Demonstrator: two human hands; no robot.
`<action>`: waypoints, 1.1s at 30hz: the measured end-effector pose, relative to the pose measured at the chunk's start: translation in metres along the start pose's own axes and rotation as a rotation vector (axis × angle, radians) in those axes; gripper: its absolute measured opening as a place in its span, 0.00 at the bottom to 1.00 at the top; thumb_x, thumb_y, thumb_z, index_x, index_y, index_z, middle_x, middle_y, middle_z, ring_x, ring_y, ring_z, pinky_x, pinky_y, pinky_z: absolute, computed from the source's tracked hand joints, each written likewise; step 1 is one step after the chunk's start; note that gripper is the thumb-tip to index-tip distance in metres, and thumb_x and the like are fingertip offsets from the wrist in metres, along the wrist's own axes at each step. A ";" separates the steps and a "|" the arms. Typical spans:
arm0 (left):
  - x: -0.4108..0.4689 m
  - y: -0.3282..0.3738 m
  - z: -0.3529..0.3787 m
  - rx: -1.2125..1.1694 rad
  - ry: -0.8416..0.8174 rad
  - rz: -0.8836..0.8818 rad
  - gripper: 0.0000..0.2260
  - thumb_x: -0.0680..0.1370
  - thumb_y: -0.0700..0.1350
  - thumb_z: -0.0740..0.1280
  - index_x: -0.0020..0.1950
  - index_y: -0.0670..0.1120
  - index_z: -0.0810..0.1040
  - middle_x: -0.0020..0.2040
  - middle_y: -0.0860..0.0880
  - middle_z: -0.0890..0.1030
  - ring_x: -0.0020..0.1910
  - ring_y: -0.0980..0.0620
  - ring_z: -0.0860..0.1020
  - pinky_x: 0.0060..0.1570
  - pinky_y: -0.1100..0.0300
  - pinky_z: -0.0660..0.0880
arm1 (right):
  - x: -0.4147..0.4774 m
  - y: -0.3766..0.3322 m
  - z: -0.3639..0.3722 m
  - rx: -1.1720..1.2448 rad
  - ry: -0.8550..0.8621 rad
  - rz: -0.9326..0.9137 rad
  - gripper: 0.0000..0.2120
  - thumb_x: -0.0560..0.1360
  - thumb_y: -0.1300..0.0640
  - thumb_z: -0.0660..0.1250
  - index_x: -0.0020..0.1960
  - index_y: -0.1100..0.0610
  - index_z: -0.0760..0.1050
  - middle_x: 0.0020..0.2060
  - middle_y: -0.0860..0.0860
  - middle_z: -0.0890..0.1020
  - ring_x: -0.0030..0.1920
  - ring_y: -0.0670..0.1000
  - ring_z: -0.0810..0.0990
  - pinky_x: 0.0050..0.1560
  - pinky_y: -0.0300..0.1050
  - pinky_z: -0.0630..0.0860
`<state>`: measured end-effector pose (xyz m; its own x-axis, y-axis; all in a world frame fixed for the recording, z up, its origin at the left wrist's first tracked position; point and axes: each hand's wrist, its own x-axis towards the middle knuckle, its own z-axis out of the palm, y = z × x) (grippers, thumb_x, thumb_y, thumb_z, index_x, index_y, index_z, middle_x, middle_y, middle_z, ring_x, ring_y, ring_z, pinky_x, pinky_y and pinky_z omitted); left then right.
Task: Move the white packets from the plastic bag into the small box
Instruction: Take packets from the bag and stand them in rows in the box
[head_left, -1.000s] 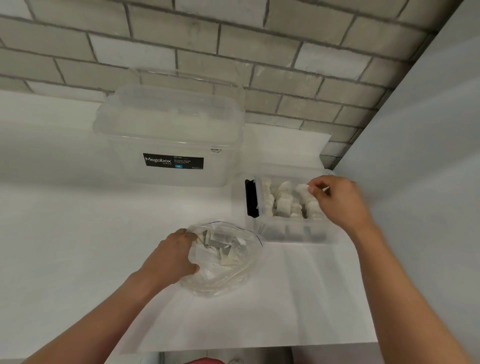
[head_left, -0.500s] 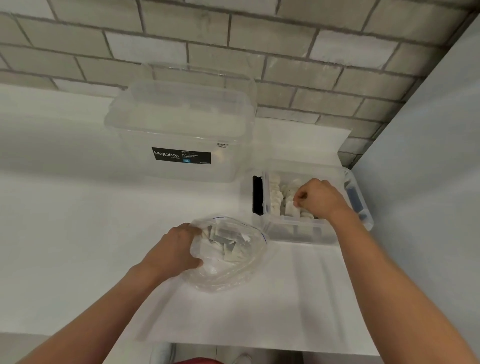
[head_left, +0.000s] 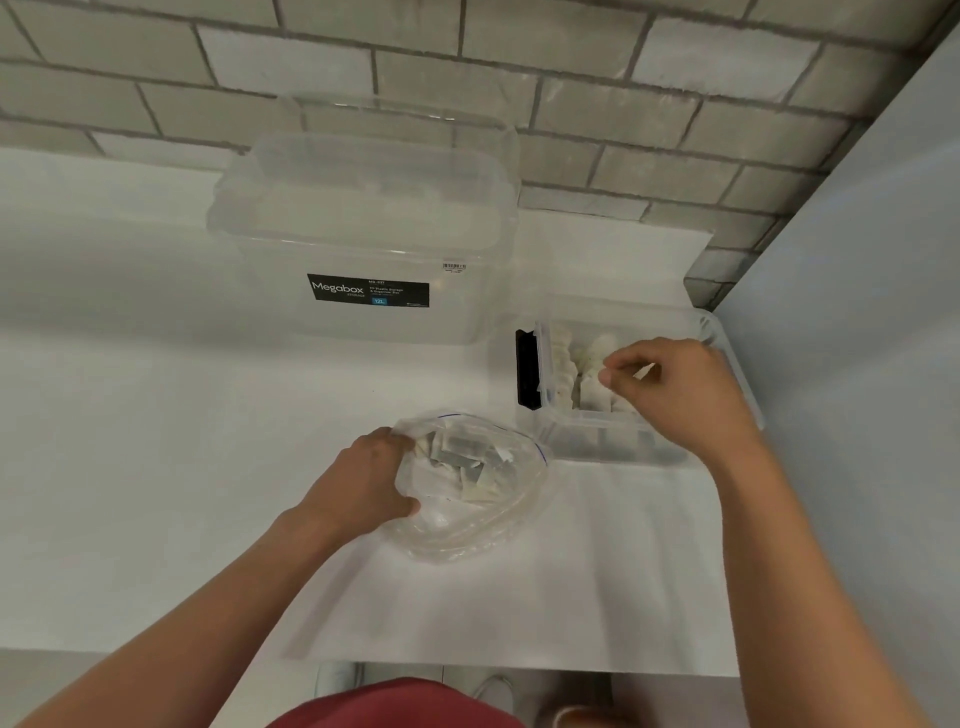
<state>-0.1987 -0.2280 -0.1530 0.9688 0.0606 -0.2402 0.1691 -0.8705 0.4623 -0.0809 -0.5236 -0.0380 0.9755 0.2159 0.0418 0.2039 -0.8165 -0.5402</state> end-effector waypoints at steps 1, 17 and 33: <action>0.001 0.000 0.000 0.007 -0.006 0.001 0.26 0.68 0.49 0.76 0.65 0.49 0.76 0.57 0.51 0.77 0.53 0.49 0.78 0.50 0.57 0.76 | -0.016 -0.011 0.003 0.070 0.011 -0.014 0.01 0.75 0.50 0.74 0.46 0.45 0.85 0.41 0.38 0.84 0.40 0.41 0.80 0.45 0.37 0.75; 0.005 -0.004 0.004 0.081 -0.012 0.053 0.22 0.68 0.50 0.75 0.59 0.44 0.77 0.54 0.48 0.76 0.50 0.45 0.77 0.45 0.56 0.72 | -0.079 -0.052 0.155 -0.440 -0.193 -0.060 0.08 0.80 0.57 0.64 0.55 0.57 0.80 0.52 0.53 0.79 0.49 0.60 0.80 0.39 0.46 0.68; 0.009 -0.007 0.011 0.069 0.004 0.058 0.19 0.69 0.49 0.74 0.57 0.45 0.76 0.52 0.48 0.75 0.47 0.43 0.79 0.42 0.52 0.75 | -0.092 -0.036 0.148 -0.094 -0.196 -0.275 0.14 0.74 0.68 0.66 0.52 0.53 0.85 0.50 0.45 0.84 0.51 0.48 0.82 0.50 0.45 0.80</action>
<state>-0.1929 -0.2268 -0.1672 0.9773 0.0114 -0.2114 0.1003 -0.9043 0.4149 -0.1899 -0.4350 -0.1464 0.8506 0.5258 0.0078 0.4723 -0.7573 -0.4511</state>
